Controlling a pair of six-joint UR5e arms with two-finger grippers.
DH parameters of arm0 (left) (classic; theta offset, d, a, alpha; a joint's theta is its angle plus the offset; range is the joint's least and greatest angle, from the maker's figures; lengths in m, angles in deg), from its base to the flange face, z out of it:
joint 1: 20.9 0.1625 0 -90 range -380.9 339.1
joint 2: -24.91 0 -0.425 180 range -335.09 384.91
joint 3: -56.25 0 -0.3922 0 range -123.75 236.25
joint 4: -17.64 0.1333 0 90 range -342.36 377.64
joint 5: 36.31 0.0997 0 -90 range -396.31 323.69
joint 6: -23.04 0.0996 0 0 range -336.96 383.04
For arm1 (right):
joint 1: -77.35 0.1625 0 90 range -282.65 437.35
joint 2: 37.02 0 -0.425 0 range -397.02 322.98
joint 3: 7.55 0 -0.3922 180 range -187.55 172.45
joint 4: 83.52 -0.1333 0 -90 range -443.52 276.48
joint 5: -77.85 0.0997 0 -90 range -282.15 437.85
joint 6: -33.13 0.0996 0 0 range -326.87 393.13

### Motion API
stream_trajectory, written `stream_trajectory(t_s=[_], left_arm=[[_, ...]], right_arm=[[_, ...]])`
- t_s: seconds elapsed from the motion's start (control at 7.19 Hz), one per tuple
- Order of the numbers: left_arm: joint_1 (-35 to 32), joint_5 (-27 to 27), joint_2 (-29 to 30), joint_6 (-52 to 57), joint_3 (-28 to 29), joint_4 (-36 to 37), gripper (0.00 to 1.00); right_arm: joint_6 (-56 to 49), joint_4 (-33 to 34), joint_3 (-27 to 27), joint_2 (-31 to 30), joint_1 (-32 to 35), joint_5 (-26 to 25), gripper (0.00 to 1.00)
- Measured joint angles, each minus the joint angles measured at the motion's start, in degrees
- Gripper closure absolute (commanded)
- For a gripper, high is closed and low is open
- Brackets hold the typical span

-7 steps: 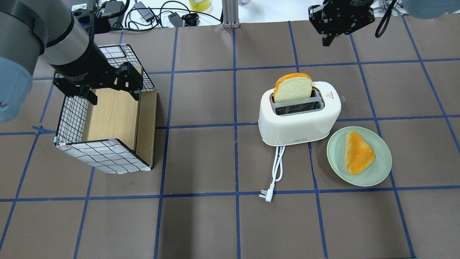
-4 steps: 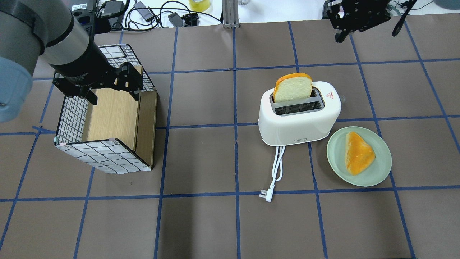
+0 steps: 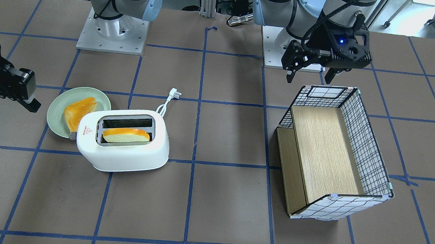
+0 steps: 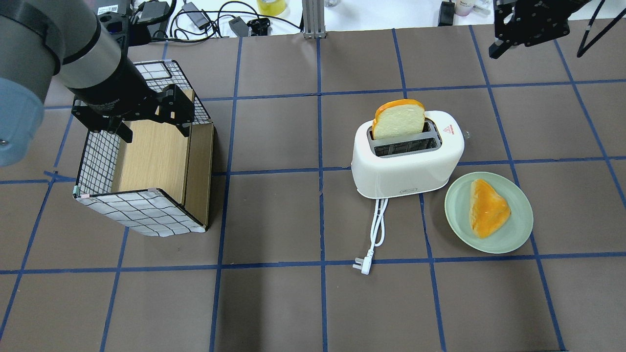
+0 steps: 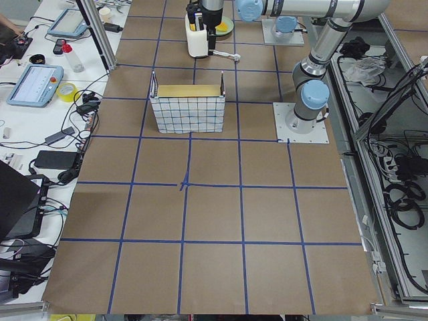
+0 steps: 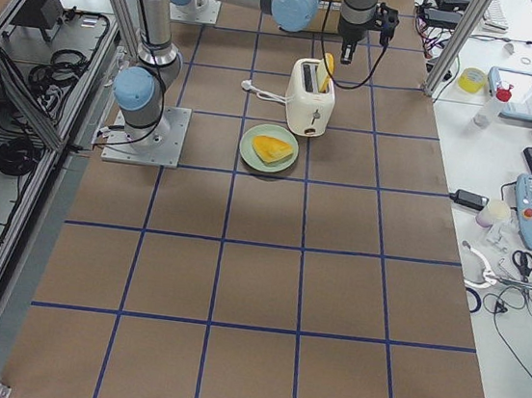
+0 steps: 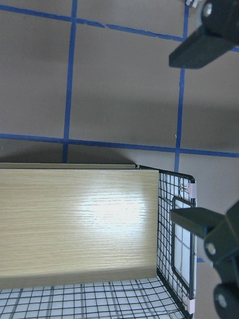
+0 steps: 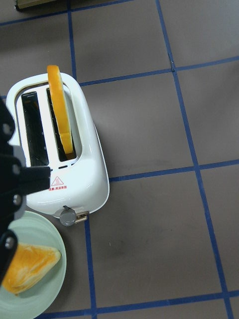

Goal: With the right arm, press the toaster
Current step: 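Move the right gripper outward and lower it beside the toaster's side lever, then advance the right gripper toward the toaster's side lever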

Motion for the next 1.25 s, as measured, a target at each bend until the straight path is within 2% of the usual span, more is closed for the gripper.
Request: stream_trajectory(t_s=[0.28,0.56,0.83,1.25], left_arm=[[0.0,0.0,0.0,0.0,0.0,0.0,0.00],[0.0,0.0,0.0,0.0,0.0,0.0,0.00],[0.0,0.0,0.0,0.0,0.0,0.0,0.00],[0.0,0.0,0.0,0.0,0.0,0.0,0.00]], right_arm=[[-8.9,0.4,5.1,1.1,-4.4,5.6,1.00],[-17.6,0.8,7.8,4.1,-6.9,9.2,1.00],[-24.1,0.4,8.3,7.2,-8.2,10.6,1.00],[-30.5,-0.2,10.7,8.5,-8.5,12.4,1.00]])
